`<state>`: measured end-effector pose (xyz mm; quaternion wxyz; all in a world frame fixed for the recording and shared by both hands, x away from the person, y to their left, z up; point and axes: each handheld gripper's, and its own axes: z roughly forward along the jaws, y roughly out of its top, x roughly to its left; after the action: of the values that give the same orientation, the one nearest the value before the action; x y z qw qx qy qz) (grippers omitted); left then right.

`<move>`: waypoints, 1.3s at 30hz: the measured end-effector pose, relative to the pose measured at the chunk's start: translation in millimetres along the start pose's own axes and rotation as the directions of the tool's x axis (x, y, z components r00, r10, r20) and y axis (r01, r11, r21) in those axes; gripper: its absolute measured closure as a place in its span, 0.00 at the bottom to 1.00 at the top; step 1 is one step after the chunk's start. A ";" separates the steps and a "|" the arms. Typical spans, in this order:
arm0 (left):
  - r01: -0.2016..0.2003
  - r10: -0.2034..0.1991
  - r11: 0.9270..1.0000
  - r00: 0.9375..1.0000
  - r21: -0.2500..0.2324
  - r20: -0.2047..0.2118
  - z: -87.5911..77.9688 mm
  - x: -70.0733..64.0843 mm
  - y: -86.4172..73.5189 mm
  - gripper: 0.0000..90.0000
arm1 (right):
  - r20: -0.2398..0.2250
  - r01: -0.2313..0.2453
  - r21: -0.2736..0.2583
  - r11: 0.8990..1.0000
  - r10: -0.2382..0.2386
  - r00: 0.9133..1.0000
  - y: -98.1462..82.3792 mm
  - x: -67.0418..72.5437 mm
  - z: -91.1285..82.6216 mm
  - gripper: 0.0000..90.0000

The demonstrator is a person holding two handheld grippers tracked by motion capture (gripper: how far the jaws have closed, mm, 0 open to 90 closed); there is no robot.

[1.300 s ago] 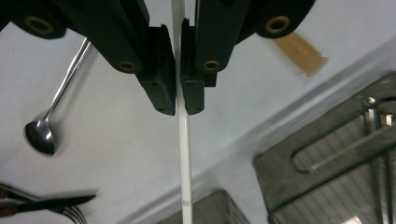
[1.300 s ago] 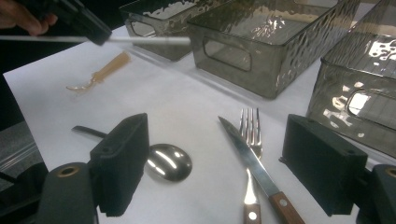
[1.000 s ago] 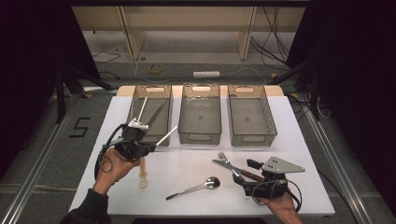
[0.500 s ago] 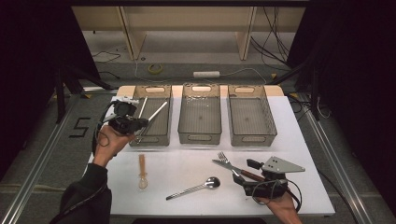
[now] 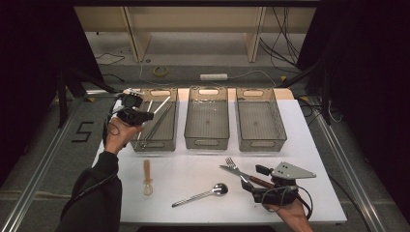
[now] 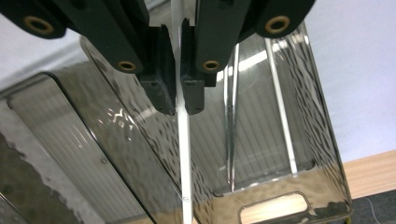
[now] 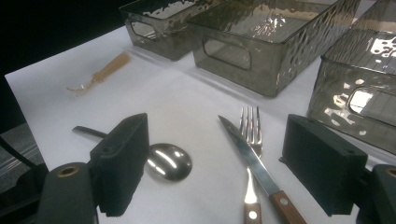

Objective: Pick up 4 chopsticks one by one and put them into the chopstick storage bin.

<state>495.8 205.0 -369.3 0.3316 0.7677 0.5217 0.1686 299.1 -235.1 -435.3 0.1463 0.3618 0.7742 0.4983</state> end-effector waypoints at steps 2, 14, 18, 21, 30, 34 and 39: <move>0.003 -0.003 1.000 1.000 0.002 -0.006 4.1 2.9 1.7 0.94 | -0.001 0.001 0.000 1.000 -0.001 1.000 0.1 0.0 0.1 0.27; 0.020 -0.021 1.000 1.000 -0.004 -0.019 25.1 9.5 7.1 0.94 | -0.005 0.002 0.000 1.000 -0.002 1.000 -0.1 -0.2 0.6 0.27; 0.027 -0.028 1.000 0.999 -0.009 -0.019 31.5 10.0 6.6 0.94 | -0.006 0.003 -0.001 1.000 -0.003 1.000 -0.1 0.0 0.3 0.27; 0.026 -0.026 1.000 0.999 -0.012 -0.021 35.1 10.7 7.3 0.94 | -0.007 0.004 0.000 1.000 -0.004 1.000 -0.1 -0.1 0.4 0.27; 0.025 -0.025 1.000 0.999 -0.014 -0.027 45.7 16.6 8.4 0.94 | -0.008 0.001 0.000 1.000 -0.001 1.000 -0.2 -0.3 0.3 0.27; 0.020 -0.020 1.000 0.999 -0.011 -0.029 50.1 18.6 8.5 0.93 | -0.009 0.004 -0.001 1.000 -0.004 1.000 -0.1 -0.2 0.8 0.27; 0.019 -0.019 1.000 0.999 -0.007 -0.033 55.5 21.0 8.5 0.93 | -0.010 0.003 -0.001 1.000 -0.003 1.000 -0.3 -0.4 0.7 0.27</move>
<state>543.6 203.6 -405.5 0.3272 0.7587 0.5338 0.1799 299.7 -235.0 -435.9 0.1434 0.3583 0.7752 0.5002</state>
